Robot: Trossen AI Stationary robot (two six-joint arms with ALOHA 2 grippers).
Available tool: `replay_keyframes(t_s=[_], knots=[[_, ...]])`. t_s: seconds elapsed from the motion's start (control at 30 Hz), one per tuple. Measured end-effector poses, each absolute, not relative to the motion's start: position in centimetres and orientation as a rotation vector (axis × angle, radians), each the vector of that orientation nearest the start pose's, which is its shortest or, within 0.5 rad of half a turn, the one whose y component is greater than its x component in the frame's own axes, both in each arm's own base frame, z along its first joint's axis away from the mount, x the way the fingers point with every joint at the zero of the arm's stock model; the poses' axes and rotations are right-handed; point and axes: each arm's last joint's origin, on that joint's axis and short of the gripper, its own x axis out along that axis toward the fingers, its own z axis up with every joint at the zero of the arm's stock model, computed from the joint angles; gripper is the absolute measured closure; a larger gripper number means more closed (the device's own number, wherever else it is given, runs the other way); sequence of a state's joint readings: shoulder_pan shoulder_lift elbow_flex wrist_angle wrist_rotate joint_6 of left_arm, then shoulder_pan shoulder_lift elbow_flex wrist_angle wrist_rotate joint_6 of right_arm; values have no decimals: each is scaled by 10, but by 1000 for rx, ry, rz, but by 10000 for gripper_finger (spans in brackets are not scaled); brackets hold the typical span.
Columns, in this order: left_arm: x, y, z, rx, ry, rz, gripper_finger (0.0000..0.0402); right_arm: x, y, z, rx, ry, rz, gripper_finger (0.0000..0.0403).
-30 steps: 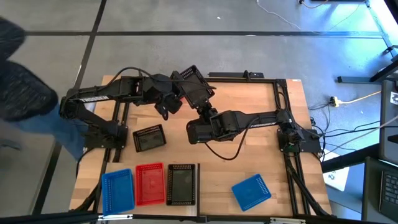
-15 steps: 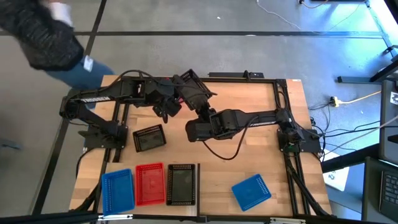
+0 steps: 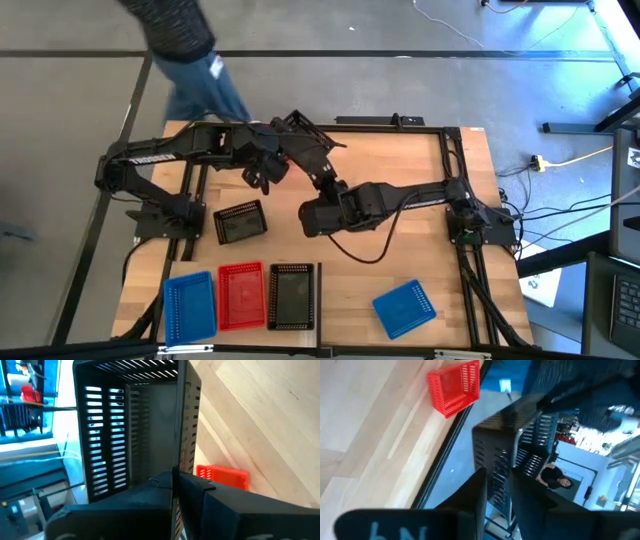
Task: Stack baskets on shelf by color
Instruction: Stack the right black bin on top of the other black bin on the shelf
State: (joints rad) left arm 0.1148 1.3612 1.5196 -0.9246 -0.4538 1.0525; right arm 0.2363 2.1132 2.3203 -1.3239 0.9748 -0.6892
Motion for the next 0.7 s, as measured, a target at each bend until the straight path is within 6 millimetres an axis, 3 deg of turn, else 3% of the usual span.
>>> replay_keyframes(t_s=[0.37,0.5,0.7], knots=[[248,45,400,1031,980,96,401,396,115,376,-1336,1082,-357,316],[240,43,406,999,939,92,401,382,125,395,-1205,979,-412,316],[225,28,412,1001,899,45,401,345,130,433,-939,803,-490,316]])
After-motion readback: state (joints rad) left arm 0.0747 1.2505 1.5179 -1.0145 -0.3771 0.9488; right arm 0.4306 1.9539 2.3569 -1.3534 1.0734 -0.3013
